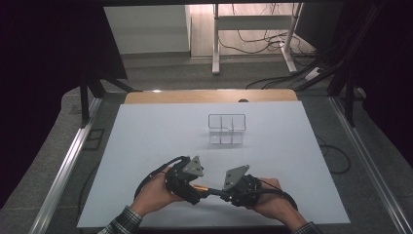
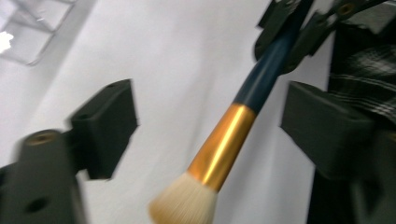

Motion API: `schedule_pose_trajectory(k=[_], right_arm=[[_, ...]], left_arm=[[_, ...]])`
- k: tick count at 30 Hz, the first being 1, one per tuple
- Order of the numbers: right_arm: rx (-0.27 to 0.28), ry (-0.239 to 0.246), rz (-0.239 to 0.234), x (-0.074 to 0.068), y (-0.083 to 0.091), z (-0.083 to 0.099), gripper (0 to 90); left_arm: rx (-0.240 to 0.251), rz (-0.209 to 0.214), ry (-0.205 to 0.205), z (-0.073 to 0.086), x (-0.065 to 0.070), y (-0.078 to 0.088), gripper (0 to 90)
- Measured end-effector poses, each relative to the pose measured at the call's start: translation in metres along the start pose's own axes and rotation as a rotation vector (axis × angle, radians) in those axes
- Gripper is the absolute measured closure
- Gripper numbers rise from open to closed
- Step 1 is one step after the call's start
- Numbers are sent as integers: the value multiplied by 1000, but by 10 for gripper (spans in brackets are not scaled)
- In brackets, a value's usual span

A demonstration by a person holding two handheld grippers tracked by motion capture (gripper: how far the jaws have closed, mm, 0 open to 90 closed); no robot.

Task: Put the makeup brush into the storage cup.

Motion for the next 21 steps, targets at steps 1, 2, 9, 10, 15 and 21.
schedule_pose_trajectory(k=[1, 2, 9, 10, 15, 21], right_arm=[[0, 0, 0, 0, 0, 0, 773], [-2, -12, 3, 2, 0, 1, 773], [8, -47, 22, 8, 2, 4, 772], [8, -47, 22, 8, 2, 4, 772], [5, -91, 59, 17, 5, 10, 772], [10, -129, 84, 23, 8, 14, 771]], left_arm=[[-13, -10, -7, 2, -2, 1, 158], [-14, -29, -2, 4, -4, 1, 108], [6, -43, 71, 16, -11, 3, 45], [6, -43, 71, 16, -11, 3, 43], [36, -38, 98, 24, -17, 3, 40], [56, -64, 116, 30, -26, 3, 40]])
Point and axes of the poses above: each handheld gripper's, and its own axes: y roughly backward along the jaws, z roughly out of its underside, x roughly to its right, the point moved 8 cm from there along -y, roughly forward along the jaws, and after that the axes turned 5 degrees about -x, right-handed, at the moved point
